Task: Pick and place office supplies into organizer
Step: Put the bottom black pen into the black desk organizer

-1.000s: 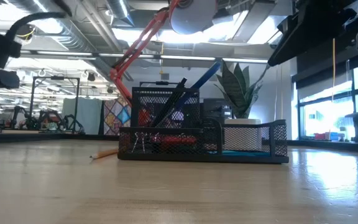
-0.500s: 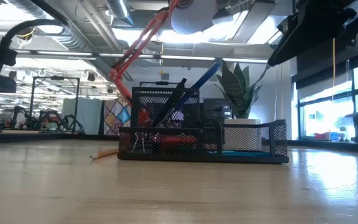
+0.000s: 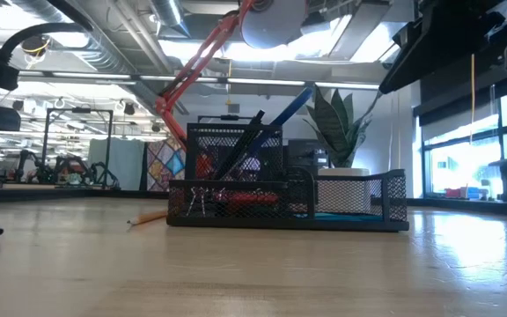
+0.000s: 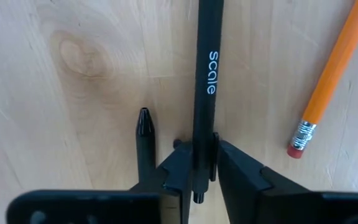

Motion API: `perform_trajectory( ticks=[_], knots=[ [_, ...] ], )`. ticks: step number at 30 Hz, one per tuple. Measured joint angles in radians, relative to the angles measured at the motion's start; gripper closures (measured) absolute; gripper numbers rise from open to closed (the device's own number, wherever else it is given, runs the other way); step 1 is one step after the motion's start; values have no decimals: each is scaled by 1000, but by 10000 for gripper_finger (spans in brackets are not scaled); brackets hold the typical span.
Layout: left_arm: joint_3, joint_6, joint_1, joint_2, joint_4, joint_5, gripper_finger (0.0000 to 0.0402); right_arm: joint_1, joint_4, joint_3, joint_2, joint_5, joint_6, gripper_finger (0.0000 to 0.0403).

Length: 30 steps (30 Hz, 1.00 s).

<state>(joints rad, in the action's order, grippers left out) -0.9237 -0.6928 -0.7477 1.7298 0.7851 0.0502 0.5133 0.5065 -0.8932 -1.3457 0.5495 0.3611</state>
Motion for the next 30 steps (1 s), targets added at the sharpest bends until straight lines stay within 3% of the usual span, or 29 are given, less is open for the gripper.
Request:
perform_trajectory(
  ticks=[17, 30],
  knots=[
    [-49, 53, 2, 8, 45, 24, 361, 0, 0, 0, 0, 0, -1, 283],
    [-316, 140, 5, 6, 353, 337, 371, 0, 2, 0, 0, 0, -3, 283]
  ],
)
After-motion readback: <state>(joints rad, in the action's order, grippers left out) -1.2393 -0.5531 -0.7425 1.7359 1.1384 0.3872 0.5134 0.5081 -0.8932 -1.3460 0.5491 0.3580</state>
